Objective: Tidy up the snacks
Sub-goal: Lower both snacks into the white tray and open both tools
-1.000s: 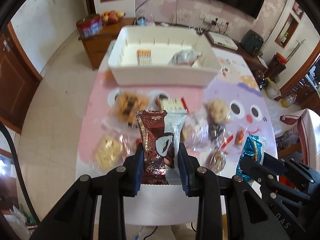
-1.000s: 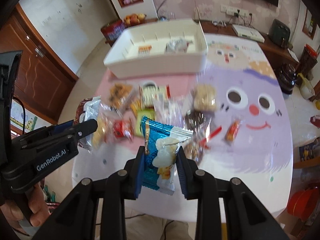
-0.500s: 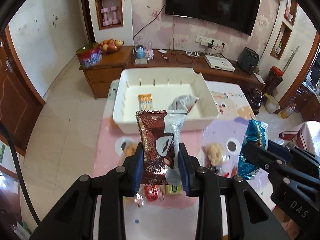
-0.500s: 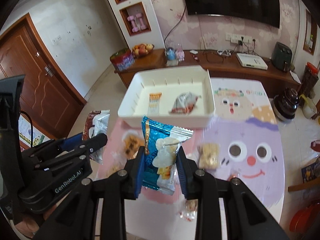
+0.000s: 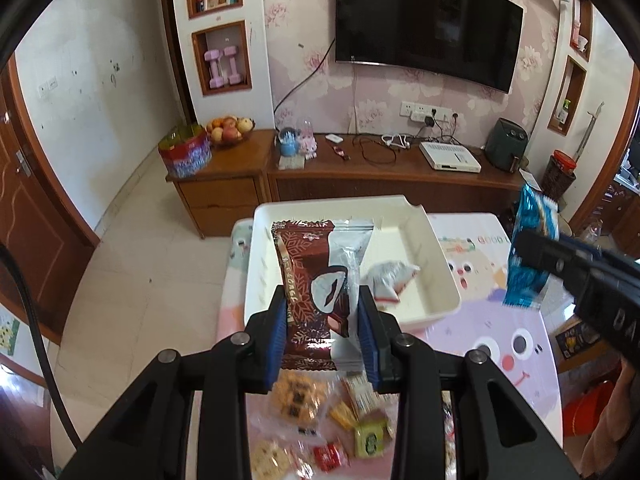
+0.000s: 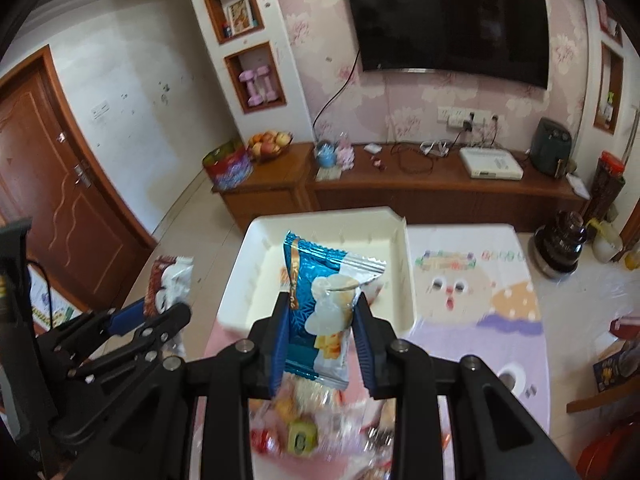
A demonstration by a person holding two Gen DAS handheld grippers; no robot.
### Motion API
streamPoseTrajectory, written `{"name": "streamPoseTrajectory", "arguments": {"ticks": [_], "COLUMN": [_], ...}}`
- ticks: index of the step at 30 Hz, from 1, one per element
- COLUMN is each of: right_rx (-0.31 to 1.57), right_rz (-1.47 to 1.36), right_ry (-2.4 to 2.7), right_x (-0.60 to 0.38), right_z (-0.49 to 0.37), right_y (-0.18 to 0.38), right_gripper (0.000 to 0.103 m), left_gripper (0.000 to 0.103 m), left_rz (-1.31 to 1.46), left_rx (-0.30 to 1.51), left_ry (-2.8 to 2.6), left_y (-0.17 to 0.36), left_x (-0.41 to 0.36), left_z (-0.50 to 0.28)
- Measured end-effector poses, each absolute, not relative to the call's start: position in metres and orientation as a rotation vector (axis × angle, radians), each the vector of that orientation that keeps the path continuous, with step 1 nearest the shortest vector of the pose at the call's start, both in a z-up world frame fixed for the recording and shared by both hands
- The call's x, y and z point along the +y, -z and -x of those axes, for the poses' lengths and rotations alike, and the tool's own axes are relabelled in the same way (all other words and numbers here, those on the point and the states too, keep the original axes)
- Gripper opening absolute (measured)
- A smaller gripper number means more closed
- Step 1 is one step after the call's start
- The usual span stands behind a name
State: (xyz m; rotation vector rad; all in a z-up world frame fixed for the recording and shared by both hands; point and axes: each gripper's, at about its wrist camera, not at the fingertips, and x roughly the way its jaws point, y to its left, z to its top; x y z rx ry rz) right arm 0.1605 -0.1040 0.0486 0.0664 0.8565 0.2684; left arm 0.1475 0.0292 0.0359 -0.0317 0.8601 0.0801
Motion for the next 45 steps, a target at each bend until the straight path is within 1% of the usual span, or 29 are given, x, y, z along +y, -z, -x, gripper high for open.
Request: {"name": "streamPoseTrajectory", "arguments": {"ticks": [4,10,19,27,29,30,31,33,34,37,45], "right_rx": [0.818,0.822,0.881,0.958,0.980,0.993,1.003,1.011,1.010,1.012,1.014], "right_rz": [-0.050,-0.033,-0.024,-0.014,-0.013,-0.014,-0.015,-0.017,-0.017,-0.033,-0.036], "right_ry": [-0.247,-0.233,-0.221,-0.208,-0.210,-0.215,-0.219,-0.206,-0.200,-0.200,-0.197], "right_x": [-0.099,-0.086,-0.071,-0.065,-0.065,-0.065,-0.064,-0.065,-0.066,-0.070,-0.072], "right_z": [-0.188,-0.223,-0.259,-0.278,-0.281,-0.283,-0.283,-0.283,-0.283,-0.281,-0.276], "right_y": [-0.056,-0.051,-0.026,0.001,0.007,0.009,0.011,0.015,0.016,0.018,0.017], "right_gripper": [0.030,0.030,0.030,0.030,0.030,0.031,0.033,0.037,0.043,0.050,0.051], "left_gripper": [0.032,0.032,0.032,0.032,0.042,0.064,0.083,0.088,0.088,0.088,0.088], "left_rz": [0.026,0.019,0.009,-0.014,-0.013,-0.010,-0.005,-0.007,-0.005,0.023,0.041], "left_rx": [0.840,0.836,0.871,0.915,0.925,0.932,0.931,0.913,0.912,0.924,0.927], "left_ry": [-0.087,-0.094,-0.099,-0.099,-0.105,-0.105,-0.104,-0.121,-0.118,-0.106,-0.111], "left_y": [-0.040,-0.037,-0.016,0.003,0.006,0.007,0.008,0.007,0.006,0.008,0.009], "left_x": [0.036,0.041,0.045,0.044,0.046,0.046,0.047,0.050,0.052,0.058,0.064], "left_z": [-0.171,-0.206,-0.248,-0.263,-0.266,-0.267,-0.267,-0.265,-0.263,-0.261,-0.251]}}
